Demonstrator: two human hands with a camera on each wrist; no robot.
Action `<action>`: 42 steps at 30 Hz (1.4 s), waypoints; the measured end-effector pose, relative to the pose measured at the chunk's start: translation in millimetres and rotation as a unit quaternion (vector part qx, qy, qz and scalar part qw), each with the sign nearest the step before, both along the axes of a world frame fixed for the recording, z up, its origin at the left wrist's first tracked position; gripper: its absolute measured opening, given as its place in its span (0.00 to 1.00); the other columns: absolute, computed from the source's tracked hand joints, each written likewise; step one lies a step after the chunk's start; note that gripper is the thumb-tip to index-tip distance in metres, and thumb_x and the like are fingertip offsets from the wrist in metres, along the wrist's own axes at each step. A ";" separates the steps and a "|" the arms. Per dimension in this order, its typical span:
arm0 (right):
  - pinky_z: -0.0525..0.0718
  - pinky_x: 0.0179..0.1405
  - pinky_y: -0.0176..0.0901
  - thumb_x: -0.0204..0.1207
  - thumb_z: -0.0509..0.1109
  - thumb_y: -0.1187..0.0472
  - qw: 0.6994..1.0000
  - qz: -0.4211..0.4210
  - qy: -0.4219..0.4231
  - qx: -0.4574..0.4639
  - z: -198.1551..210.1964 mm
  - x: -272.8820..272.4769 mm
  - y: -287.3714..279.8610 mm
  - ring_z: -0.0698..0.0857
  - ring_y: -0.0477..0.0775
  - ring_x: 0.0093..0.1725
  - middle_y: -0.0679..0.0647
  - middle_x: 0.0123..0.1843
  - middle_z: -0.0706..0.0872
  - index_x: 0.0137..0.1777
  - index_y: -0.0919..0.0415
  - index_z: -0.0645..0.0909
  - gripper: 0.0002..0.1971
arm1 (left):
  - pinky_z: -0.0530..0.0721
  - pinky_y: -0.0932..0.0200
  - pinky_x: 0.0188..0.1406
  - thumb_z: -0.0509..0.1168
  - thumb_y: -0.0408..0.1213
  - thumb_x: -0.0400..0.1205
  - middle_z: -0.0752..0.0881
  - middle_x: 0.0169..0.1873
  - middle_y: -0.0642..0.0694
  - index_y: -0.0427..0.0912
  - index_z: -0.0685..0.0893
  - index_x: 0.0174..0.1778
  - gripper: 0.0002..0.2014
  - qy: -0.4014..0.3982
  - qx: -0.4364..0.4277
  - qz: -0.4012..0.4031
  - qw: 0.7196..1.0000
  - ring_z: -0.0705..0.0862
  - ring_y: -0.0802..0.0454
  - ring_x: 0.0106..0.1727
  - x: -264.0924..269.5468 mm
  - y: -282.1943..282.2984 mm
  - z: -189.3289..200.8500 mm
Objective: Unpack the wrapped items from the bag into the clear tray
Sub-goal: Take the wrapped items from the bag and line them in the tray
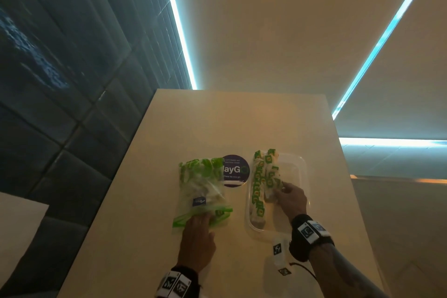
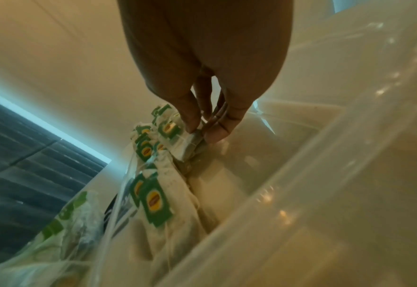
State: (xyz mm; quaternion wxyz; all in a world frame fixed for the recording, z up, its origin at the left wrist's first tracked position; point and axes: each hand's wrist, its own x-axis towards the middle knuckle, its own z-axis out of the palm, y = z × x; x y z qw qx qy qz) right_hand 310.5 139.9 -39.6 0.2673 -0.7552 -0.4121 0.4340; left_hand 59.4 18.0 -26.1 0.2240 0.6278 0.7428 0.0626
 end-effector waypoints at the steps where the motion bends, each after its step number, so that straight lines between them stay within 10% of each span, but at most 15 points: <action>1: 0.86 0.55 0.55 0.73 0.75 0.59 1.000 0.010 0.005 0.001 2.1 -2.4 -2.5 0.87 0.58 0.50 0.56 0.51 0.90 0.59 0.59 0.87 0.14 | 0.67 0.56 0.75 0.60 0.42 0.82 0.71 0.69 0.50 0.54 0.65 0.78 0.26 -0.004 -0.003 -0.005 1.000 0.68 0.50 0.72 1.0 -0.3 -0.6; 7: 0.89 0.49 0.50 0.75 0.70 0.58 0.998 0.044 -0.032 0.024 -23.4 -0.5 -1.7 0.88 0.57 0.46 0.60 0.52 0.89 0.58 0.52 0.88 0.13 | 0.66 0.57 0.75 0.58 0.41 0.84 0.70 0.72 0.48 0.52 0.63 0.80 0.27 0.003 -0.011 -0.020 1.000 0.67 0.50 0.74 2.1 2.1 1.8; 11: 0.91 0.48 0.55 0.71 0.64 0.55 0.995 0.082 -0.056 0.018 -115.2 21.0 16.7 0.87 0.59 0.47 0.58 0.47 0.86 0.55 0.44 0.84 0.14 | 0.65 0.57 0.76 0.57 0.41 0.84 0.68 0.73 0.48 0.52 0.60 0.81 0.27 0.023 -0.014 -0.038 0.999 0.66 0.50 0.76 2.0 1.0 6.6; 18: 0.84 0.54 0.46 0.80 0.66 0.66 0.985 0.011 -0.105 0.139 22.4 -18.8 -16.9 0.79 0.54 0.52 0.60 0.60 0.76 0.71 0.62 0.76 0.19 | 0.73 0.52 0.69 0.60 0.33 0.72 0.77 0.63 0.47 0.52 0.75 0.71 0.28 0.055 0.021 -0.028 0.998 0.74 0.46 0.67 5.8 2.5 10.7; 21: 0.79 0.47 0.30 0.76 0.72 0.54 0.933 0.233 -0.141 0.233 55.9 -67.2 -41.1 0.79 0.46 0.54 0.47 0.63 0.73 0.70 0.53 0.76 0.22 | 0.82 0.47 0.61 0.56 0.29 0.66 0.83 0.54 0.44 0.46 0.83 0.60 0.26 0.039 0.070 -0.013 0.997 0.82 0.42 0.57 5.8 7.2 7.9; 24: 0.86 0.45 0.36 0.75 0.72 0.47 0.854 0.438 -0.193 0.206 56.6 -107.3 -49.7 0.80 0.48 0.55 0.48 0.68 0.71 0.73 0.50 0.72 0.27 | 0.86 0.48 0.57 0.57 0.28 0.65 0.86 0.51 0.42 0.40 0.85 0.58 0.26 0.019 0.089 -0.039 0.995 0.85 0.42 0.54 8.0 12.9 14.7; 28: 0.80 0.39 0.40 0.78 0.67 0.64 0.826 0.466 -0.222 0.228 63.2 -122.1 -37.6 0.83 0.57 0.53 0.55 0.64 0.77 0.58 0.58 0.82 0.10 | 0.90 0.47 0.48 0.50 0.33 0.70 0.90 0.46 0.39 0.38 0.88 0.54 0.25 0.057 -0.003 -0.076 0.995 0.90 0.40 0.47 4.2 26.7 11.3; 31: 0.74 0.37 0.41 0.77 0.67 0.68 0.797 0.494 -0.234 0.256 66.8 -123.3 -32.3 0.81 0.57 0.54 0.55 0.62 0.79 0.55 0.59 0.83 0.09 | 0.81 0.50 0.63 0.43 0.45 0.85 0.87 0.58 0.44 0.43 0.83 0.61 0.25 0.062 -0.043 -0.099 0.992 0.86 0.45 0.59 2.6 42.9 25.3; 38: 0.80 0.38 0.42 0.81 0.64 0.63 0.824 0.466 -0.248 0.205 70.8 -119.9 -32.6 0.81 0.55 0.47 0.54 0.52 0.81 0.52 0.59 0.85 0.07 | 0.81 0.58 0.56 0.56 0.49 0.73 0.89 0.48 0.49 0.44 0.87 0.42 0.18 0.053 -0.101 -0.139 0.984 0.85 0.45 0.53 -6.4 65.6 36.2; 42: 0.74 0.36 0.40 0.82 0.60 0.61 0.865 0.422 -0.213 0.168 72.3 -121.2 -33.4 0.81 0.54 0.40 0.55 0.47 0.83 0.48 0.62 0.84 0.11 | 0.78 0.57 0.58 0.58 0.44 0.81 0.87 0.56 0.47 0.45 0.87 0.52 0.13 0.019 -0.080 -0.107 0.991 0.84 0.46 0.58 -4.6 63.0 42.2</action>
